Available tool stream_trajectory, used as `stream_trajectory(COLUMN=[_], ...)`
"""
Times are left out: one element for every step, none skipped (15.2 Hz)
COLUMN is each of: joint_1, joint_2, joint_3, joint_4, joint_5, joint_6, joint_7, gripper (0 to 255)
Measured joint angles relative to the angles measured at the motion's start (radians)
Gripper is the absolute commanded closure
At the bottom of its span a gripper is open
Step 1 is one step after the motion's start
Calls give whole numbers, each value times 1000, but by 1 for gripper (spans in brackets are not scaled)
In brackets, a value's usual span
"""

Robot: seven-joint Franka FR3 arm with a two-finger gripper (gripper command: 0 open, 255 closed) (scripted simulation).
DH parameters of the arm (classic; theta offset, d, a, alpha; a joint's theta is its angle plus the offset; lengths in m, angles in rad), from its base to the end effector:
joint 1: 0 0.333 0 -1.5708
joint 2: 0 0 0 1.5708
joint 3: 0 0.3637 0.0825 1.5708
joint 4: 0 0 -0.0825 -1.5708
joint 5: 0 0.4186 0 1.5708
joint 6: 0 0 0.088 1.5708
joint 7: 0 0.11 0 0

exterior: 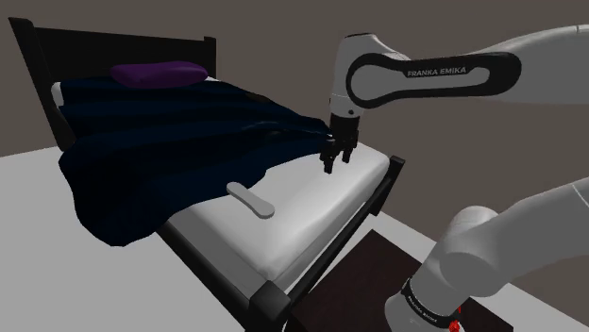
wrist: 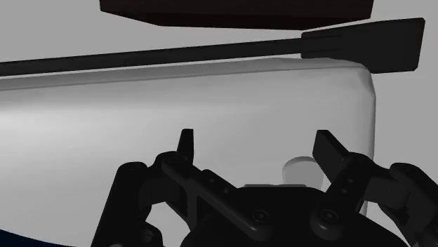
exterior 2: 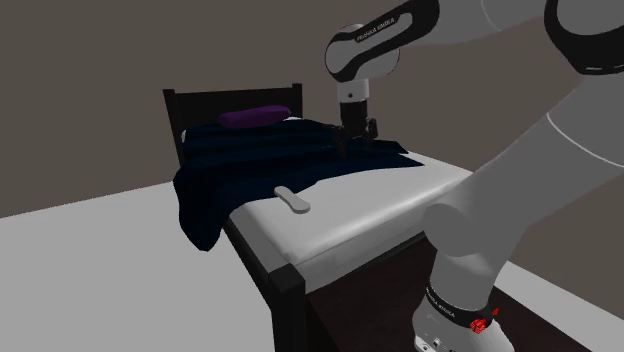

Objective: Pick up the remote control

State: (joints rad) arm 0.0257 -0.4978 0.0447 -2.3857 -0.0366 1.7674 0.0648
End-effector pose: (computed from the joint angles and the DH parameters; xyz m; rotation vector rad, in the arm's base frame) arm 0.3956 0.0264 0.5200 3.0719 0.0126 -0.1801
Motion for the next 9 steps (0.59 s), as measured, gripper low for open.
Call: stream_trajectory(joint_1=[2,6,10,12,18,21,23,22,28], joint_2=[32,62,99,137,163,204,233,269,297], joint_3=[4,10,17,21,30,36,40,40,48], joint_4=[7,14,26,28,31,48,53,66,74], joint_5=[2,6,9,10,14,16,16,14,15], joint_6=[30,56,86,126,154,182,210,239,262], joint_7=[4,12,20,25,35,43,47,47,58], gripper=[0,0,0,0,0,0,0,0,0])
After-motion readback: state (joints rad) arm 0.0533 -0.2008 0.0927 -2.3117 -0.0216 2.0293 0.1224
